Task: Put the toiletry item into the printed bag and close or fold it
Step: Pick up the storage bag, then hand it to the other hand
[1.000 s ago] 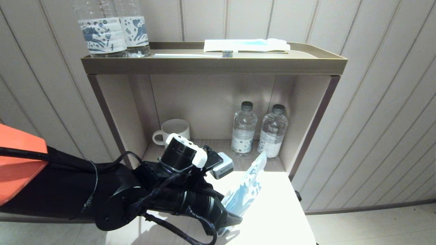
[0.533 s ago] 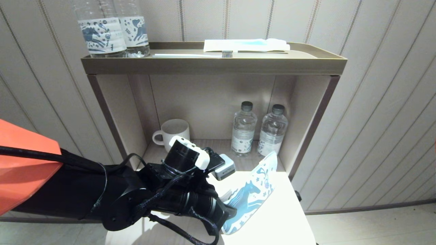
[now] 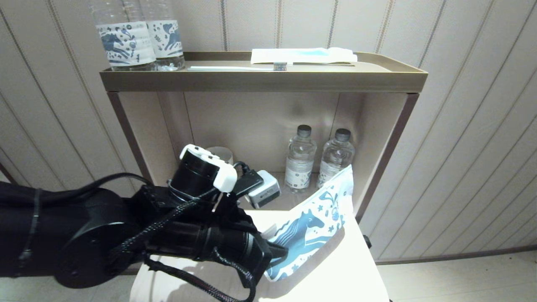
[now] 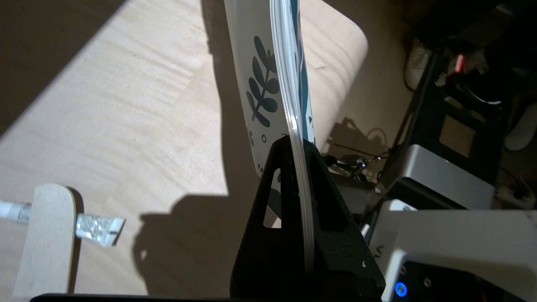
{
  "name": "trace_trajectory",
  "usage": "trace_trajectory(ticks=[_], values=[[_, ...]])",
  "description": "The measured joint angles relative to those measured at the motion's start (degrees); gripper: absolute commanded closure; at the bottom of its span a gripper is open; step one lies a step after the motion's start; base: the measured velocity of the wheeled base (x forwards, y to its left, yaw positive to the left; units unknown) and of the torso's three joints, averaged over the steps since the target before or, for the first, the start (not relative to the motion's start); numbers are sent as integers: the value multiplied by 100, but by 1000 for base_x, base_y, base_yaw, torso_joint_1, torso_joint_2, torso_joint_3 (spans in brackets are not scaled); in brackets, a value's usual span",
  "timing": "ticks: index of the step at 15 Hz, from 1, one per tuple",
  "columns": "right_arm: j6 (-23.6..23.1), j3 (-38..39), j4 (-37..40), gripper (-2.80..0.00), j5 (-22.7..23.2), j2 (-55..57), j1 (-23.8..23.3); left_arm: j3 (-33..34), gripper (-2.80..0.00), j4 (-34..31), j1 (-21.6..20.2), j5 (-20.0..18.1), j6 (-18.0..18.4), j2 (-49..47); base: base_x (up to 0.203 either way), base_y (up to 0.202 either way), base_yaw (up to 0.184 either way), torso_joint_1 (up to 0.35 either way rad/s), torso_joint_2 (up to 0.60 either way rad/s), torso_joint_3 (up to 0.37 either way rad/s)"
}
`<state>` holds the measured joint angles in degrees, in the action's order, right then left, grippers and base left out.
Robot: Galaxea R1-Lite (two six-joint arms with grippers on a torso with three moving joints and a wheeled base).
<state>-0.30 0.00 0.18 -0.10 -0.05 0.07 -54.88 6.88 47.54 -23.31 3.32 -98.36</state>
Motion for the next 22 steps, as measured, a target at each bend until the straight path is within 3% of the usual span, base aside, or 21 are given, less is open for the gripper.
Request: trace_trajectory(ticks=[3, 6, 9, 12, 15, 18, 22], values=[[-64, 0, -18, 0, 17, 0, 0, -73, 0, -1409, 47, -19, 370, 755, 0, 0, 0, 0, 0, 0], [-95, -10, 4, 0, 20, 0, 0, 31, 0, -2602, 57, 339, 1168, 1376, 0, 0, 0, 0, 0, 0], [-92, -291, 562, 0, 112, 0, 9, 247, 0, -2802, 58, 648, 1870, 1905, 0, 0, 0, 0, 0, 0], [168, -1379, 1646, 0, 806, 0, 4, 292, 0, -2798, 59, 662, 2276, 2326, 0, 0, 0, 0, 0, 0], [345, -2822, 2899, 0, 1994, 172, 11, 182, 0, -2796, 101, 540, 2598, 2404, 0, 0, 0, 0, 0, 0], [451, -3757, 3378, 0, 2702, 1202, 195, 69, 0, -2785, 124, 41, 2614, 2223, 0, 0, 0, 0, 0, 0], [443, -5089, 3606, 0, 3052, 3328, 1159, -96, 0, -2903, 68, -1185, 2696, 1976, 0, 0, 0, 0, 0, 0]])
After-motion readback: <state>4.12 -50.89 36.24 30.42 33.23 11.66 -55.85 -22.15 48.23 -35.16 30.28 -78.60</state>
